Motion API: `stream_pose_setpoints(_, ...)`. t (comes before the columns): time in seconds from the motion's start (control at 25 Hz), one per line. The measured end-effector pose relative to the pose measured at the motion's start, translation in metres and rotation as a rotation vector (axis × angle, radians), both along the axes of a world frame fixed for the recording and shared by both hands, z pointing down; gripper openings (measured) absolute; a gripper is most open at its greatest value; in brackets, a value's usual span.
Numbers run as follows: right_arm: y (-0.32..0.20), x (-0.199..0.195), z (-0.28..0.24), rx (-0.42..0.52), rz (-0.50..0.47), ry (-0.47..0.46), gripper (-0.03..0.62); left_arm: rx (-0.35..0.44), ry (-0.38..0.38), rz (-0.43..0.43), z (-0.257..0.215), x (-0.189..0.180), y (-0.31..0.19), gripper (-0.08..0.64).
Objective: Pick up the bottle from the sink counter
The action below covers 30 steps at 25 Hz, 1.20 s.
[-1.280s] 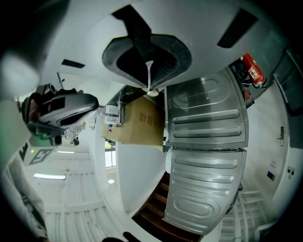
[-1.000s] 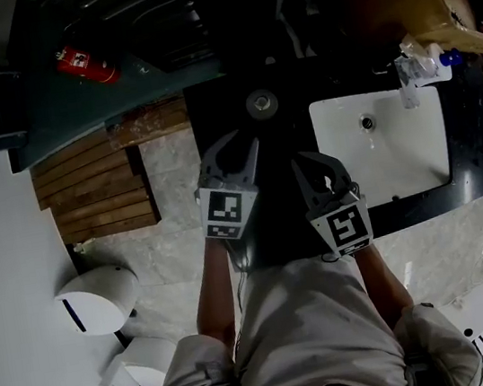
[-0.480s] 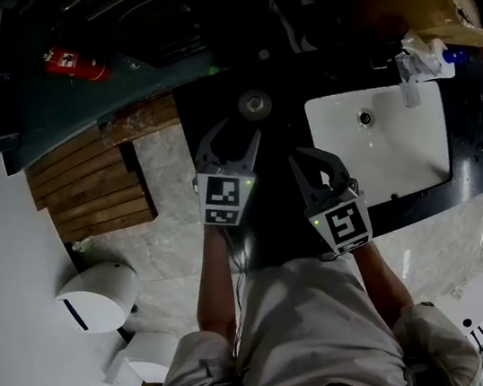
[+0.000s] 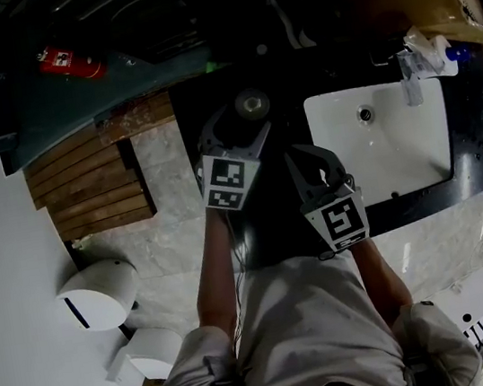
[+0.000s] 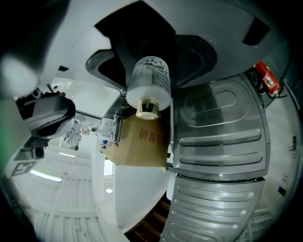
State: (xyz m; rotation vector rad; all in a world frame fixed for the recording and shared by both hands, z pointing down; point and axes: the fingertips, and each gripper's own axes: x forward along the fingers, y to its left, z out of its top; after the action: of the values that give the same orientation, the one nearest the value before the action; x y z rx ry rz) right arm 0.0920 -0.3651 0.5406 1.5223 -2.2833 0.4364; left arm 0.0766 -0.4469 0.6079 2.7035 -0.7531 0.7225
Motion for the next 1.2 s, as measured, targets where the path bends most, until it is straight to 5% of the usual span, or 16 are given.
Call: stream_pose_setpoints(1.2, 0.009, 0.001, 0.006, -0.012, 0.016, 0.023, -0.005, 0.029, -0.053, 0.055, 0.020, 0.021, -0.007, 0.325)
